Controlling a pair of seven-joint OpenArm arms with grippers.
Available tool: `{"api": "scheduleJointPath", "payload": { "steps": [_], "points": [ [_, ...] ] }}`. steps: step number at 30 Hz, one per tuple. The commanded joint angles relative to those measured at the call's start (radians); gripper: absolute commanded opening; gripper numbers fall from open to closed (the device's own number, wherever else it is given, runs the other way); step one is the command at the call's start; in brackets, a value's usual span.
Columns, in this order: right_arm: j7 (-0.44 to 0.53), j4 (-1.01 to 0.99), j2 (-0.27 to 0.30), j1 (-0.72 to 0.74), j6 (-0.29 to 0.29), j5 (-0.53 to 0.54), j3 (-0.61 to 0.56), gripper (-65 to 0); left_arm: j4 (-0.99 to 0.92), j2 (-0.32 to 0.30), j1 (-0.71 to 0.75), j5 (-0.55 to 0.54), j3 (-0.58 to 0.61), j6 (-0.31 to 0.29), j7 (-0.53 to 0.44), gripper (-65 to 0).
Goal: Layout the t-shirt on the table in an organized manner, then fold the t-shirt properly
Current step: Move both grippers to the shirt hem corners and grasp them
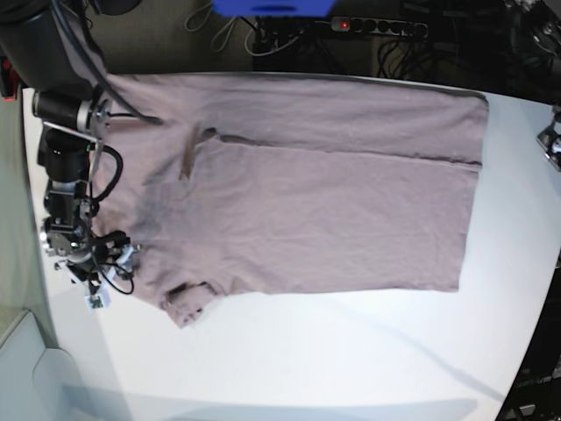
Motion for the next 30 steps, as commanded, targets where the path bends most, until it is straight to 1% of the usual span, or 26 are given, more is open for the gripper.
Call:
{"api": "scheduleJointPath", "payload": {
  "steps": [1,5,7,11,13,16,17,20,23,28,30],
  "points": [
    [-0.007,0.012,0.011,0.022,-0.001,-0.01,0.0,-38.8,0.0,-0.022,-0.027,-0.007,-0.003,0.003,-0.021,-14.2],
    [-0.012,0.012,0.014,0.015,-0.001,-0.01,0.0,-56.0,-0.055,-0.023,-0.127,-0.007,-0.001,0.003,-0.031,-14.2],
    [-0.01,0.012,0.014,0.004,-0.001,-0.01,0.0,-64.6,-0.107,-0.032,-0.197,-0.007,0.022,0.003,-0.031,-13.9],
    [-0.01,0.012,0.014,-0.004,-0.001,-0.01,0.0,-65.0,-0.249,-0.1,-0.306,-0.006,0.154,0.003,-0.037,-13.8],
    [-0.012,0.012,0.011,-0.005,-0.001,-0.01,0.0,-65.0,-0.324,-0.121,-0.363,-0.006,0.227,0.003,-0.086,-13.8],
    [-0.012,0.012,0.011,-0.007,-0.001,-0.01,0.0,-65.0,-0.471,-0.143,-0.429,0.003,0.358,0.003,-0.236,-13.8],
    [-0.012,0.012,0.011,-0.007,-0.001,-0.01,0.0,-65.0,-0.525,-0.152,-0.454,0.023,0.413,0.003,-0.288,-13.8],
    [-0.012,0.012,0.011,-0.016,-0.001,-0.01,0.0,-65.0,-0.687,-0.153,-0.53,0.111,0.571,0.003,-0.447,-13.8],
    [-0.012,0.013,0.009,-0.019,-0.001,-0.01,-0.001,-65.0,-0.85,-0.149,-0.601,0.181,0.703,0.003,-0.575,-13.8],
    [-0.012,0.013,-0.011,-0.024,-0.001,-0.013,-0.003,-65.0,-1.112,-0.143,-0.725,0.197,0.899,0.003,-0.743,-13.8],
    [-0.013,0.013,-0.012,-0.025,-0.001,-0.013,-0.003,-65.0,-1.201,-0.118,-0.756,0.197,0.947,0.003,-0.809,-13.8]
  ]
}}
